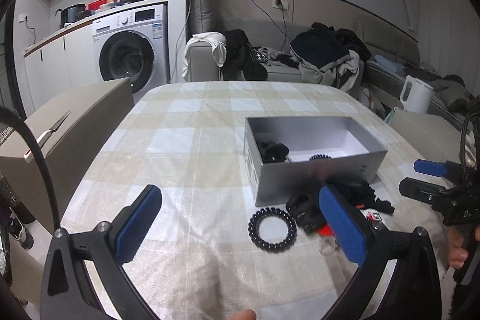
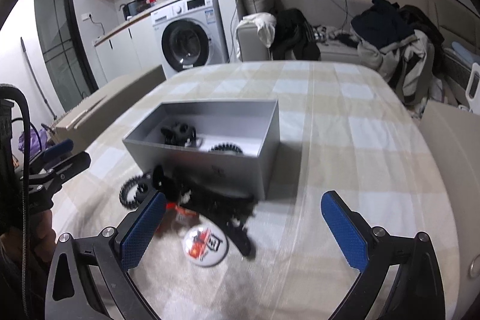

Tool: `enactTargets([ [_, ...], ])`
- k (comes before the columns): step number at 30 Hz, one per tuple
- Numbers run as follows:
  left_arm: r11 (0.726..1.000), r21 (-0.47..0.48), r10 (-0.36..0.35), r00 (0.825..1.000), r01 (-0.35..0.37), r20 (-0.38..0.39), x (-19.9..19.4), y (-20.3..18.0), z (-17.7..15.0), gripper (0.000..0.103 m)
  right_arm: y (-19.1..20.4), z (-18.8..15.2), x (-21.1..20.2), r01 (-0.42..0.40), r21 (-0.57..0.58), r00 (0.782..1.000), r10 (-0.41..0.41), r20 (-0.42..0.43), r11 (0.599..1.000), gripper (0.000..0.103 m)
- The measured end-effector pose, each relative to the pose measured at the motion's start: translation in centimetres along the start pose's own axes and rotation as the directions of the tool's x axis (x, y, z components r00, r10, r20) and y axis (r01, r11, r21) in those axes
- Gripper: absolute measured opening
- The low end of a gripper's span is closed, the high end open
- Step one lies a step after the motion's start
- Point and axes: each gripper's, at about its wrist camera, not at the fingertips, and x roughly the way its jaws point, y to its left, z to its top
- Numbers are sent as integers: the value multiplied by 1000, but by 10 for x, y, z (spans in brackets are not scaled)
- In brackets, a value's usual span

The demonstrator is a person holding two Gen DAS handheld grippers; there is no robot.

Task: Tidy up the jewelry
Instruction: 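Open both tools over the box and pull them back, then grasp the clear ring with the left tool while the right tool grasps the round badge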

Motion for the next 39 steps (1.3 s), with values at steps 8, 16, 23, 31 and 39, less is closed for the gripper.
enactTargets([
  [8, 999, 34, -8, 1000, 9, -22, 2, -5, -7, 102, 7, -11, 9, -42, -24, 995, 40, -89, 999, 85],
  [16, 999, 34, -5, 999, 6, -36, 3, -4, -10, 102, 5, -22, 14, -67, -21, 987, 63, -149, 997, 67],
  [23, 999, 50, -15, 998, 18, -56, 7, -6, -13, 102, 25, -29, 15, -117, -85, 974, 98, -205, 989, 59],
  [31, 996, 73, -41, 996, 47, -82, 8, -12, -16, 102, 26, -36, 6, -171, -73, 961, 150, -234, 983, 56],
  [39, 995, 55, -76, 992, 82, -103, 9, -11, -16, 102, 37, -34, 24, -92, -156, 971, 54, -231, 983, 56],
])
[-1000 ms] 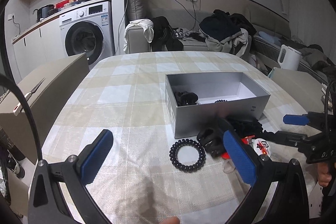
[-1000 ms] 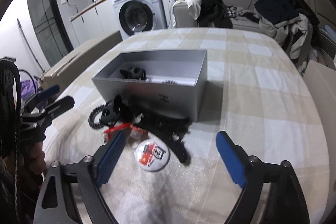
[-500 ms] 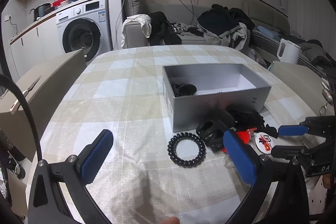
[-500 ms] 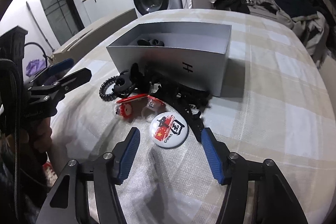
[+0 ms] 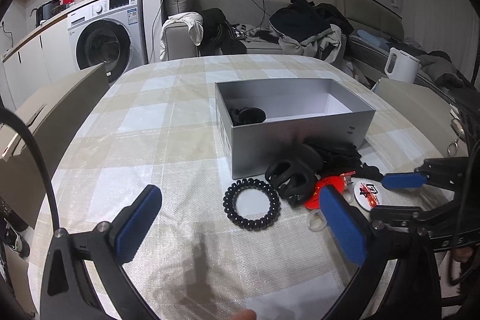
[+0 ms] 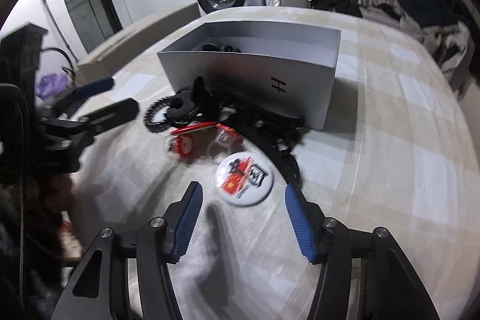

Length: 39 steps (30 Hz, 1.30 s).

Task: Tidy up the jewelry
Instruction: 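Grasp the clear ring with the left tool while the right tool grasps the round badge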

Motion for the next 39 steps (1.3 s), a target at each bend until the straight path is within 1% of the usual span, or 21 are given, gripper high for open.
enactTargets([
  [3, 1000, -11, -8, 1000, 8, -7, 0, 1, 0, 102, 6, 3, 5, 33, -43, 999, -33, -1, 999, 56],
  [8, 1000, -26, -4, 1000, 3, -15, 1, 3, -1, 102, 6, 6, 9, 37, -61, 999, -36, 2, 997, 55],
  [9, 1000, -28, -3, 1000, 2, -15, 1, 4, 0, 102, 6, 6, 10, 39, -64, 999, -39, 2, 997, 51],
  [10, 1000, -31, -4, 1000, 3, -15, 1, 4, 0, 102, 7, 6, 10, 49, -71, 999, -48, 6, 996, 44],
  [11, 999, -35, -8, 1000, 7, -13, 0, 4, 0, 102, 8, 6, 10, 53, -78, 999, -53, 7, 996, 42],
  [14, 999, -35, -6, 1000, 5, -10, 0, 4, 0, 102, 8, 4, 9, 40, -83, 999, -39, 17, 996, 41],
  [17, 999, -31, -15, 1000, 14, -14, 0, 2, 0, 102, 2, 0, 3, 2, -49, 1000, -1, 28, 999, 41],
  [20, 999, -25, -26, 999, 25, -32, 2, 0, 0, 102, -3, -2, -5, -30, -15, 997, 31, 72, 999, 41],
  [24, 997, -8, -80, 994, 80, -74, 6, -5, 0, 102, -13, -1, -18, -78, 45, 989, 72, 131, 996, 41],
  [25, 995, -4, -104, 992, 104, -77, 5, -7, -1, 99, -16, -1, -22, -89, 57, 985, 80, 153, 994, 41],
  [26, 991, 3, -134, 988, 135, -77, 3, -9, -1, 92, -18, -1, -25, -98, 65, 982, 86, 171, 993, 41],
  [27, 987, 10, -157, 984, 159, -78, 2, -11, -1, 89, -20, 0, -28, -103, 71, 979, 89, 184, 992, 41],
  [29, 977, 32, -209, 974, 212, -85, 0, -17, -2, 77, -22, 2, -31, -101, 77, 977, 85, 195, 992, 41],
  [30, 970, 41, -235, 968, 239, -87, -1, -20, -2, 75, -22, 2, -32, -102, 81, 977, 85, 198, 991, 41],
  [32, 959, 55, -271, 957, 277, -104, -1, -25, -3, 62, -24, 1, -34, -107, 84, 974, 88, 207, 991, 41],
  [33, 957, 62, -276, 955, 284, -113, 0, -28, -3, 60, -24, 0, -35, -109, 84, 973, 90, 211, 990, 41],
  [35, 953, 85, -277, 950, 290, -141, 5, -35, -4, 51, -25, 0, -35, -112, 88, 973, 91, 213, 990, 42],
  [37, 952, 101, -271, 948, 290, -170, 9, -41, -4, 46, -26, -1, -35, -116, 93, 973, 94, 213, 989, 42],
  [39, 956, 113, -247, 950, 271, -189, 13, -45, -4, 46, -27, -2, -36, -120, 92, 971, 97, 217, 989, 42],
])
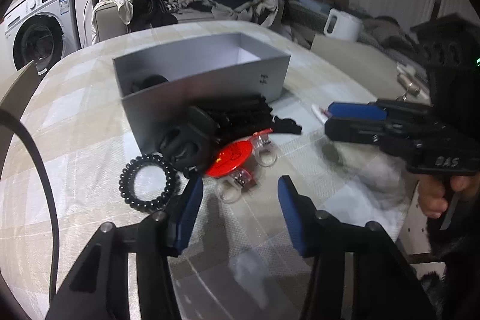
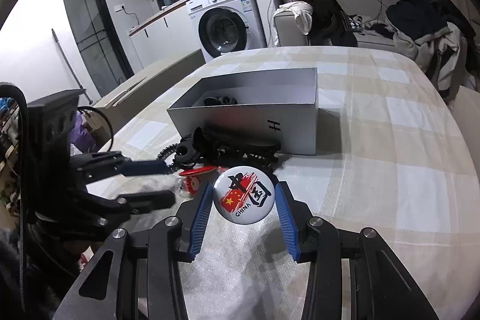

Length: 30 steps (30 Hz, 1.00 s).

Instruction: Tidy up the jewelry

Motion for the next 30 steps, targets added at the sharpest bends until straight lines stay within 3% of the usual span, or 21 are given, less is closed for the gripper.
enactTargets([
  [8, 999, 4, 52, 997, -52, -48, 10, -2, 0, 23, -2, -1, -4, -14, 5, 1000, 14, 15, 1000, 42],
  [11, 1000, 6, 26, 998, -26, -50, 8, -4, -1, 15, -3, -1, -5, -16, 9, 1000, 15, 18, 1000, 42],
  [22, 995, -2, -97, 995, 97, 3, -15, -5, -7, 15, 2, 2, -9, -17, -5, 999, 17, 35, 1000, 42],
  [30, 993, -11, -120, 991, 121, 60, -28, -3, -1, 14, 4, 8, -15, -25, -6, 998, 25, 65, 1000, 42],
])
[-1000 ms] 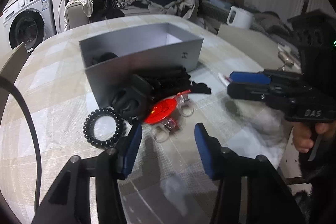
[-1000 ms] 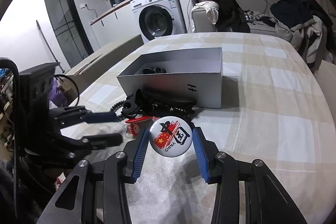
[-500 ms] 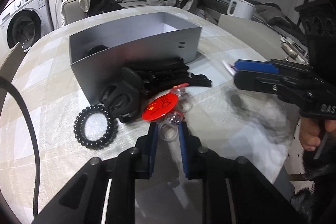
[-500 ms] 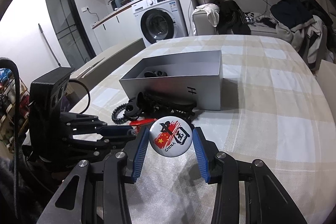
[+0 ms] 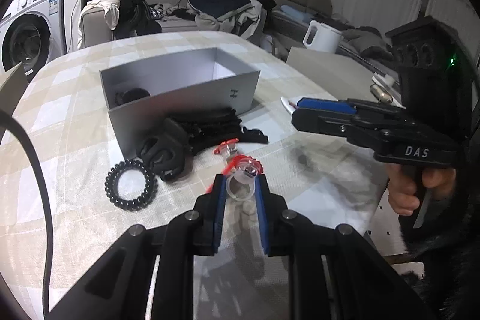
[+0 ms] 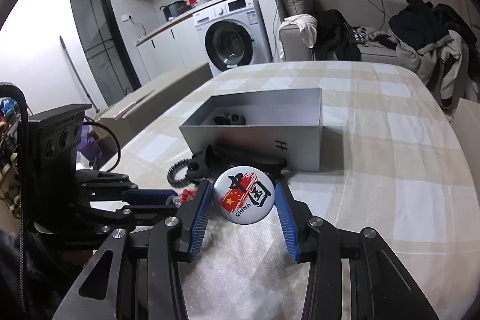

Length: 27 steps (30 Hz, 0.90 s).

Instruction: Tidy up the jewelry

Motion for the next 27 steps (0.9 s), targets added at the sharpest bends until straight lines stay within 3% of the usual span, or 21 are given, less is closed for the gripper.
enactTargets([
  [9, 1000, -24, 12, 999, -11, 37, -4, 6, 5, 14, -2, 4, -1, 4, 7, 1000, -4, 17, 1000, 42],
  [20, 988, -97, 135, 979, -121, 156, -8, 30, 35, 14, -1, 35, -3, 35, -6, 995, -34, 89, 999, 42],
  [27, 975, -130, 201, 963, -179, 182, 8, 50, 53, 14, -7, 57, 21, 28, 8, 996, -29, 83, 1000, 42],
])
